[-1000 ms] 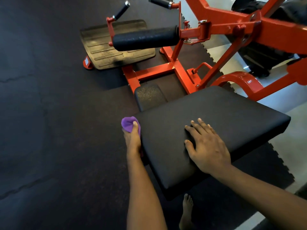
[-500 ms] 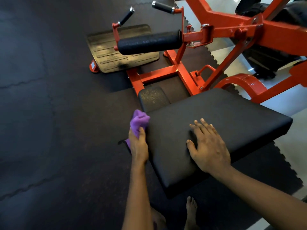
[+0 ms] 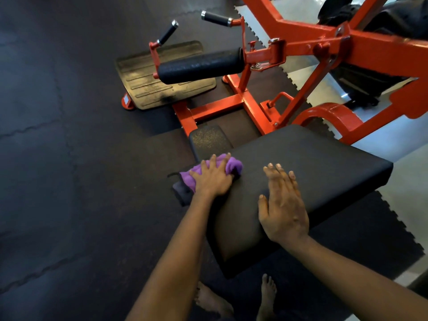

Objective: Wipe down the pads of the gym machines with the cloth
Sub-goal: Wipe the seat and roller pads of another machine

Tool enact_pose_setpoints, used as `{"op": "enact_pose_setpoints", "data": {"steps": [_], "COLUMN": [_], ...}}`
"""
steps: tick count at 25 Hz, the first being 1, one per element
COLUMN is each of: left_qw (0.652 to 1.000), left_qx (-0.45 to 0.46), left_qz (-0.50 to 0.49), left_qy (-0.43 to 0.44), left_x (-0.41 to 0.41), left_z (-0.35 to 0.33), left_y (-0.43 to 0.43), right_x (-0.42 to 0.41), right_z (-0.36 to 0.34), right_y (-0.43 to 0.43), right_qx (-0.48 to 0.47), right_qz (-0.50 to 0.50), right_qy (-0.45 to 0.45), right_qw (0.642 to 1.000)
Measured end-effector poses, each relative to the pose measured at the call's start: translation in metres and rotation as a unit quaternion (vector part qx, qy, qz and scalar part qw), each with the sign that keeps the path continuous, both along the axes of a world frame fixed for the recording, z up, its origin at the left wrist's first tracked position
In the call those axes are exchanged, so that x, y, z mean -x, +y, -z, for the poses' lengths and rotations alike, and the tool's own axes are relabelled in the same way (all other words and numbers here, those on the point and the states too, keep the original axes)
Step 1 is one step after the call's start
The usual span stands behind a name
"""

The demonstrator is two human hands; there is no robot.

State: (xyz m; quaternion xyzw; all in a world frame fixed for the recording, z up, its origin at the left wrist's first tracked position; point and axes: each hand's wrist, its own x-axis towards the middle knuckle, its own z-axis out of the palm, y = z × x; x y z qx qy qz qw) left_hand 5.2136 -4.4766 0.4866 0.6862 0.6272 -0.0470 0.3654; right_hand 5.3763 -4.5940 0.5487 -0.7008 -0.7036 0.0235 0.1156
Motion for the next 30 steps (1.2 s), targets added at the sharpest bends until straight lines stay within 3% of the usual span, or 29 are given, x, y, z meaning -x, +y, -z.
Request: {"op": "enact_pose_setpoints", "data": {"steps": [4,7,11,13,15,17,25,28,30], "left_qw": [0.995,0.992,0.954,0.973,0.990,0.991,0.992,0.983,0.967], "left_qx": [0.025,-0.020,-0.107,-0.104,-0.057,-0.025,-0.053,-0.029,-0.036], "left_qz": [-0.098,-0.125,-0.265,-0.136,0.051,0.099,-0.105,-0.149,-0.172], "left_qy": [0.018,0.016,-0.093,-0.154,-0.121,-0.086,-0.034,-0.103,-0.184], "left_x": [-0.006,-0.003,-0.007,-0.031,-0.061,-0.070,-0.014,0.015,0.031], "left_z": [0.024,0.035,0.028,0.023,0.017,0.009,-0.012,-0.029,-0.052], "left_y": [0.069,0.072,0.065,0.060,0.041,0.024,-0.029,-0.064,-0.089], "right_x": [-0.004,-0.006,-0.004,-0.005,-0.006,-0.006,-0.007,-0.011,-0.012], "right_z": [0.003,0.005,0.004,0.004,0.005,0.006,0.007,0.000,-0.013], "right_y": [0.002,0.001,0.000,-0.001,-0.002,-0.003,-0.003,-0.005,-0.003], "right_qx": [0.006,0.005,-0.017,-0.041,-0.060,-0.069,-0.045,-0.015,0.054], "right_qz": [-0.007,-0.005,0.007,0.009,0.011,0.016,0.035,0.023,0.022], "right_qy": [0.016,0.024,0.046,0.055,0.052,0.055,0.079,0.139,0.252], "right_qw": [1.000,1.000,0.999,0.998,0.997,0.996,0.995,0.990,0.966]}}
